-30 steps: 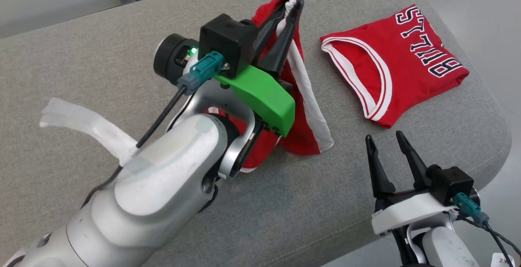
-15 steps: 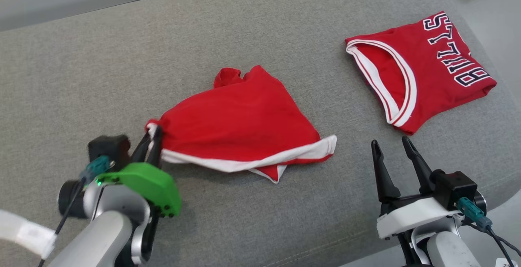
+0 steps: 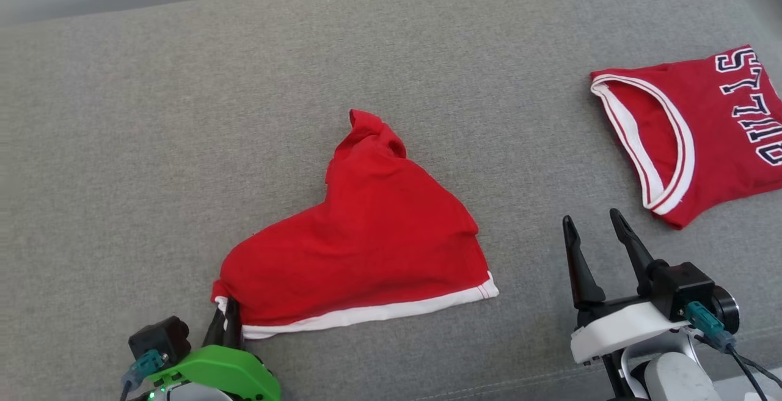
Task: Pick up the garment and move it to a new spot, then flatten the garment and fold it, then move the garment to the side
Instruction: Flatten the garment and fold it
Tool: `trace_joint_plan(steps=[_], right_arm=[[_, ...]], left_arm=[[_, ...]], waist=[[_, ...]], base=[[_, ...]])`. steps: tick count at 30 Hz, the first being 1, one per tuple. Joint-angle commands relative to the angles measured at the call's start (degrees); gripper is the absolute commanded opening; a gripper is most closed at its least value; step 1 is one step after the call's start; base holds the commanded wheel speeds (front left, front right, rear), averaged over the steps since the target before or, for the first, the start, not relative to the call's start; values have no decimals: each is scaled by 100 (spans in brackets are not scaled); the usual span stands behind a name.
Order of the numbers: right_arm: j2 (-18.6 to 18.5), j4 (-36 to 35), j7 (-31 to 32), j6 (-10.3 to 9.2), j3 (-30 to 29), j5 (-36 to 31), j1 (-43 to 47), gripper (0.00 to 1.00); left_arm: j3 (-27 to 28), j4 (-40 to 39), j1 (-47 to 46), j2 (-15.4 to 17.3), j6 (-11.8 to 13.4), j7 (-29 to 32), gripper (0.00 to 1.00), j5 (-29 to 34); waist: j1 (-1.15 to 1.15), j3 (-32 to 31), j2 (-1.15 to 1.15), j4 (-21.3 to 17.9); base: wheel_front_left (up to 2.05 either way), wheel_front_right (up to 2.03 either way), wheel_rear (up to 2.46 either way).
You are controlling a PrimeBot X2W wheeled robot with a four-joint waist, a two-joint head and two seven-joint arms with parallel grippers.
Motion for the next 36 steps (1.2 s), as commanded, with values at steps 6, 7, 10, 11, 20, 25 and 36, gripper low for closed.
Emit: trace_joint_plan(steps=[6,7,10,11,20,25,36], right_arm=[[-9,-2,-17,-9,-38,-157,49,100],[-10,-7,-17,-9,-44,-162,66,100],[-9,-35,-17,-9,-62,-190,127,100],[-8,-44,-17,-9,-67,-199,150,100],[-144,-387,-17,-9,-251,-320,400,100],[-278,-642,-17,-9,-369,-381,539,100],[-375,-838,-17,-9,-633,-422,928,100]], left_arm=[[10,356,108,-279,-185,-134,100,77],[51,390,140,-327,-204,-155,100,78],[232,402,203,-403,-314,-212,100,110],[306,386,240,-428,-352,-228,100,139],[1396,-303,790,-499,-943,-240,100,1460],[1855,-636,1091,-464,-1452,-241,100,2291],[2630,-907,1654,-799,-2464,-241,100,3339]], waist=[[0,-81,0,403],[0,-95,0,428],[0,-128,0,497],[0,-140,0,516],[0,-373,0,670],[0,-568,0,702],[0,-965,0,712]], base=[[0,0,0],[0,0,0],[0,0,0],[0,0,0],[0,0,0],[0,0,0],[0,0,0]])
